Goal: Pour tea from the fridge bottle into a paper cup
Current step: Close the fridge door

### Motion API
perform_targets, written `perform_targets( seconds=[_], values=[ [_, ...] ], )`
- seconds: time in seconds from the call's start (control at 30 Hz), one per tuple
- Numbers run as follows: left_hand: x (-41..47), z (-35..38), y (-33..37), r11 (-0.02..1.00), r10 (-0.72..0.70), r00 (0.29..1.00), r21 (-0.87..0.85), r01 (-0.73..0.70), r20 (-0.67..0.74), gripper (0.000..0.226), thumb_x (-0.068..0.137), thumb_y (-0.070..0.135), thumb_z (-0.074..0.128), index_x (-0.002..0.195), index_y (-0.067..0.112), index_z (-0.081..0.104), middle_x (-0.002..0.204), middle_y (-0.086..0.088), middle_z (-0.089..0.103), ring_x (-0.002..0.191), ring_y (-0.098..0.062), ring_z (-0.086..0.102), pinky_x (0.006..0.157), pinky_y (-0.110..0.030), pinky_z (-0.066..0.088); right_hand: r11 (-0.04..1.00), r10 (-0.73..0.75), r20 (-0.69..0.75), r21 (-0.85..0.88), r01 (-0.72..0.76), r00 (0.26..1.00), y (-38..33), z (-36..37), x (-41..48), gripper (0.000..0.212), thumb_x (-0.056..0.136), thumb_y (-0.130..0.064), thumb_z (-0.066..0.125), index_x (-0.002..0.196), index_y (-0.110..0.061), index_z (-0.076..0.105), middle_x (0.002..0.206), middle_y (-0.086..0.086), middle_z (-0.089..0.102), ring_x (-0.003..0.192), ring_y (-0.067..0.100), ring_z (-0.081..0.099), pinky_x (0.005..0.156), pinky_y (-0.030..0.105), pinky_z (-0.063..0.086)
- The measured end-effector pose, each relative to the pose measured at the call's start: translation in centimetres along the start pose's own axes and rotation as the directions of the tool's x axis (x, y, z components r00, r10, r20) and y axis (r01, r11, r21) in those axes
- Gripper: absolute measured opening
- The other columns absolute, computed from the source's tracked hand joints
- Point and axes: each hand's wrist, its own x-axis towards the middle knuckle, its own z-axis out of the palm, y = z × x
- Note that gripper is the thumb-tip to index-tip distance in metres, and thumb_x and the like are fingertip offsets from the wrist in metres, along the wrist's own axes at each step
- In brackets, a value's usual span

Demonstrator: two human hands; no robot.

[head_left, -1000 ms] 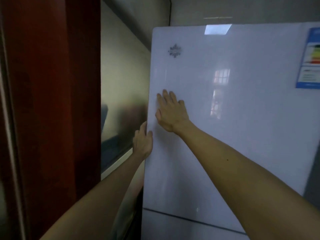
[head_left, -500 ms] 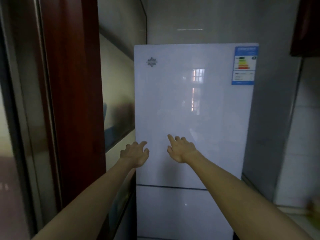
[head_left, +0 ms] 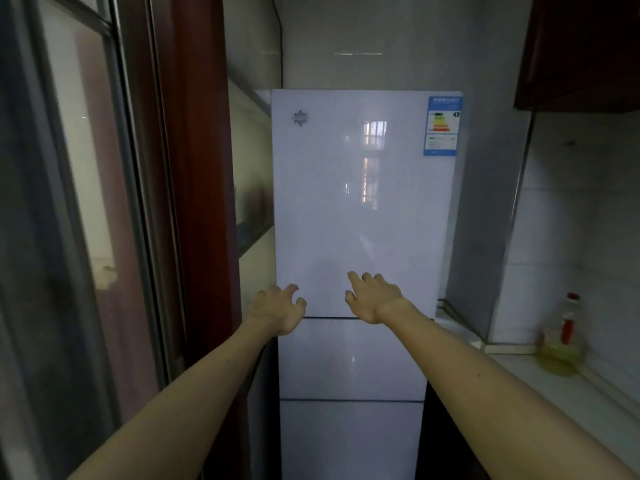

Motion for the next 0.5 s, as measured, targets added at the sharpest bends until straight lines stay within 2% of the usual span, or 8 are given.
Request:
perform_targets(
  seconds=[0.5],
  values=[
    [-12.3, -2.8, 5.1, 0.999, -0.001, 0.996, 0.046, 0.005, -0.086, 0.054, 0.098, 0.043, 0.027, 0.149, 0.024, 0.030, 0.137, -0.015, 0.050, 0.120, -0.036, 0.048, 0.094, -0.044, 0.042, 1.000, -0.005, -0.046, -0.013, 0.004, 0.999, 1.3, -3.8, -14.0, 0.054, 0.103, -0.038, 0.026, 0.152, -0.015, 0.016, 0.146, 0.014, 0.037, 0.129, 0.033, 0.038, 0.094, 0.047, 0.044]
  ],
)
